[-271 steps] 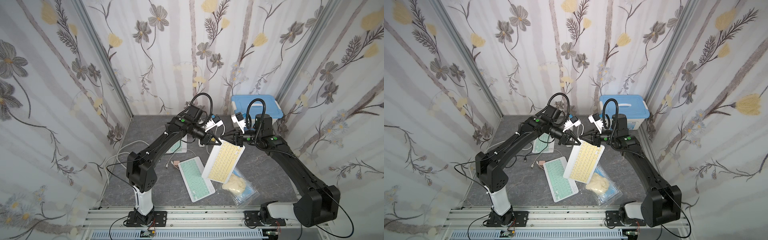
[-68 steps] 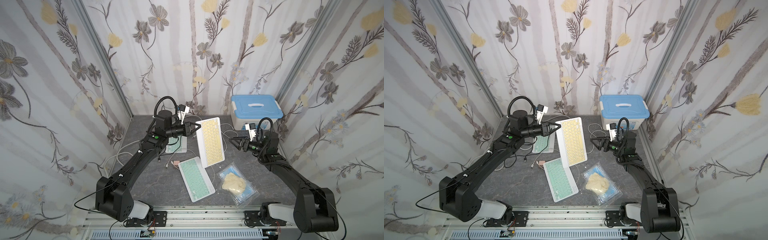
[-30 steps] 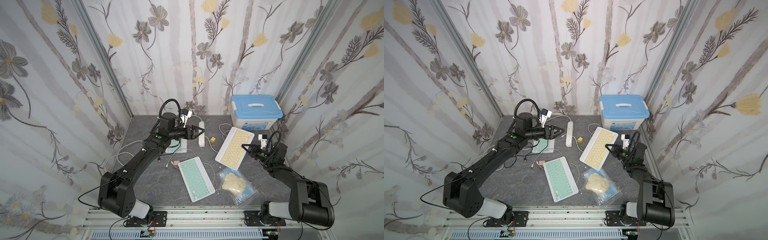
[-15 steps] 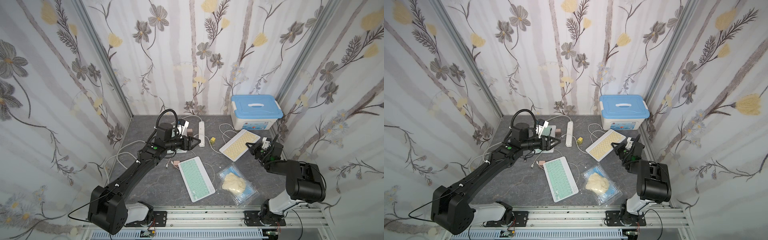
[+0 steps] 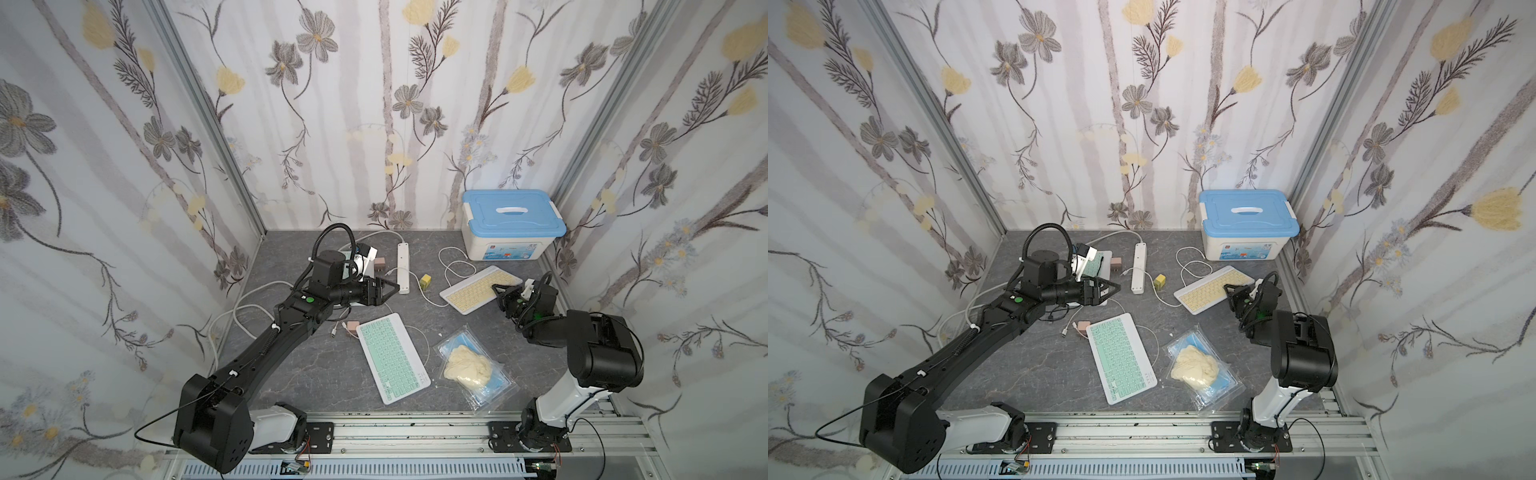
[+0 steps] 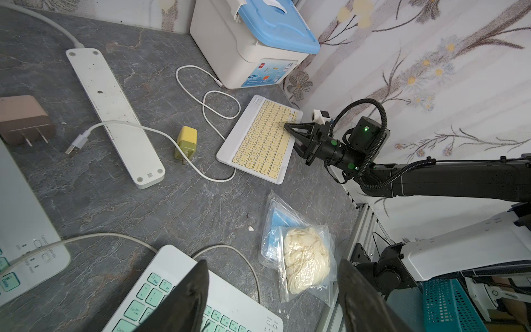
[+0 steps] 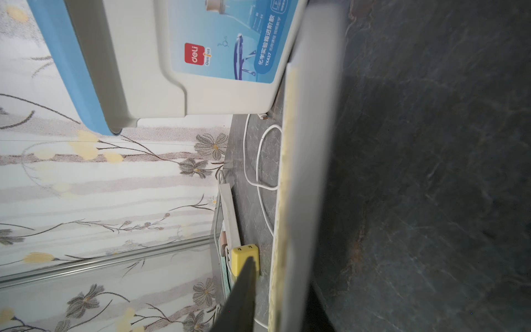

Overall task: Unplug the wireless keyboard
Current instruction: Place the keyboard at the center of the board.

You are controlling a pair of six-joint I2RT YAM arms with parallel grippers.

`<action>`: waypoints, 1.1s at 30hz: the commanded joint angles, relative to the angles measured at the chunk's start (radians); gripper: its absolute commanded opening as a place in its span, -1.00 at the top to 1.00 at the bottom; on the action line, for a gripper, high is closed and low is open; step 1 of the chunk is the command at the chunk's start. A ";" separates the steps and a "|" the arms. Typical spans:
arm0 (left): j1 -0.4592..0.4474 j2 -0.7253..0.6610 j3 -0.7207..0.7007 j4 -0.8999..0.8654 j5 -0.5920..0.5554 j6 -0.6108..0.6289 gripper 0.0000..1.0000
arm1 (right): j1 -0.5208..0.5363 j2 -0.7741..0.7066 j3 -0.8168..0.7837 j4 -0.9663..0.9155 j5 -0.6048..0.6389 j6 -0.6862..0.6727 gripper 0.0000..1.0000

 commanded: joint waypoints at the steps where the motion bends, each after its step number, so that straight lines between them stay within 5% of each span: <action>1: -0.001 -0.006 -0.008 0.004 0.007 0.025 -0.44 | 0.009 -0.004 -0.001 0.015 0.043 -0.002 0.13; 14: -0.002 -0.014 -0.029 0.021 0.001 0.016 -0.44 | 0.066 -0.061 -0.080 -0.044 0.117 0.004 -0.36; 25: -0.001 -0.014 -0.039 0.021 -0.012 0.021 -0.46 | 0.066 -0.315 -0.094 -0.303 0.247 -0.115 -0.88; 33: -0.001 -0.014 -0.026 -0.010 -0.047 0.054 -0.46 | 0.067 -0.593 -0.104 -0.467 0.385 -0.345 -0.98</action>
